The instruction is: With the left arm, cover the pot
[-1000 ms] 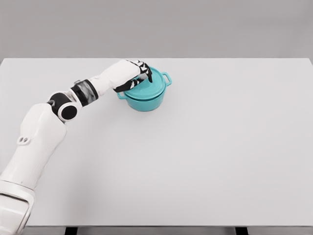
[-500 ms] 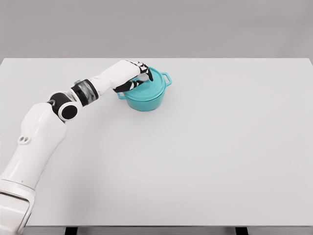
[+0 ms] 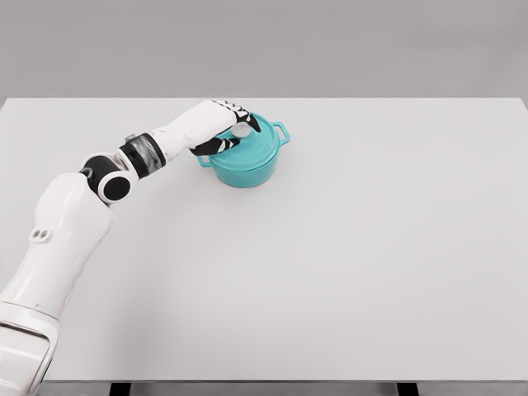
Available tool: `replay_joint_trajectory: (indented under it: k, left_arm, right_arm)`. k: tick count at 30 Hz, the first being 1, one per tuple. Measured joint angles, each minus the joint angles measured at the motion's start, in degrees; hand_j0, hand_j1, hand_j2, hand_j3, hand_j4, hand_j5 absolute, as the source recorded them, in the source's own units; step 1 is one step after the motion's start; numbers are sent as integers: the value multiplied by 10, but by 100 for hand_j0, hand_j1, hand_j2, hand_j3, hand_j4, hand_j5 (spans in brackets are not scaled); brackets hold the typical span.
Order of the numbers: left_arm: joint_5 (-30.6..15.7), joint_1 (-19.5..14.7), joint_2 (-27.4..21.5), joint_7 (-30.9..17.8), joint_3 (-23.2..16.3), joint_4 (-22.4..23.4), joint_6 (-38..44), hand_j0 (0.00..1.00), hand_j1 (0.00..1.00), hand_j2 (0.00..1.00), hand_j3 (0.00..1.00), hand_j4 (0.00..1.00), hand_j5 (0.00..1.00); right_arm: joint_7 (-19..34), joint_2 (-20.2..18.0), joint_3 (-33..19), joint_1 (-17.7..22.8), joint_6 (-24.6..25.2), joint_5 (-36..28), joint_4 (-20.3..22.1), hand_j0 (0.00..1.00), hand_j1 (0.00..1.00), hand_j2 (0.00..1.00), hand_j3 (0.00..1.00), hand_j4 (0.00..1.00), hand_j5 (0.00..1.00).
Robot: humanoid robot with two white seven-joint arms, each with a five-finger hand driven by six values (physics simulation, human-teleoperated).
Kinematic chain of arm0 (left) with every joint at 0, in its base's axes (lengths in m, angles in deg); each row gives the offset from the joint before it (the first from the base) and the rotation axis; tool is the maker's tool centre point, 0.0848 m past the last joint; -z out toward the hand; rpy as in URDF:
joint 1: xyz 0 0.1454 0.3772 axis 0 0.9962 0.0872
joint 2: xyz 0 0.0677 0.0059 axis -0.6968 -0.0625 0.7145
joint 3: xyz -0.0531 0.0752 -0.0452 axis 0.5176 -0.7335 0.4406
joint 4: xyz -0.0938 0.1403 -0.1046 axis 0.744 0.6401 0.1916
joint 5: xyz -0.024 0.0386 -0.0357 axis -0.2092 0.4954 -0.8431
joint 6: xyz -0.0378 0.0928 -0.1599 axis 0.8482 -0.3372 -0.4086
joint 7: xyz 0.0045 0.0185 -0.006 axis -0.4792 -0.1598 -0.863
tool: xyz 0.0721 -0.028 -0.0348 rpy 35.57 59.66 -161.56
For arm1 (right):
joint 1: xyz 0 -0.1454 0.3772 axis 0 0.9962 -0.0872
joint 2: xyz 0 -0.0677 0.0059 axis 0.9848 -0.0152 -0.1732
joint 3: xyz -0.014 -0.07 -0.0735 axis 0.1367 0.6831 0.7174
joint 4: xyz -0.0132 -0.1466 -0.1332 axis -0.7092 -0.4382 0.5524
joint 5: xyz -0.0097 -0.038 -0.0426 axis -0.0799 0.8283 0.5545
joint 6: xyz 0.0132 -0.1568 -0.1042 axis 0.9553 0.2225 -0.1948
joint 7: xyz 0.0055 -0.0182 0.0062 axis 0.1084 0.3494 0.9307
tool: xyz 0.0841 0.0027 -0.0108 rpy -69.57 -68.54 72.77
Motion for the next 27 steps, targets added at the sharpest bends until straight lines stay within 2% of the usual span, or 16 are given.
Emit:
replay_joint_trajectory:
  k: [27]
  left_arm:
    - [-3,-4,-2,0,1,-7,0,65,65,65,65,65,65]
  right_arm:
    - [0,0,0,0,0,0,0,100,100,100,100,100,100]
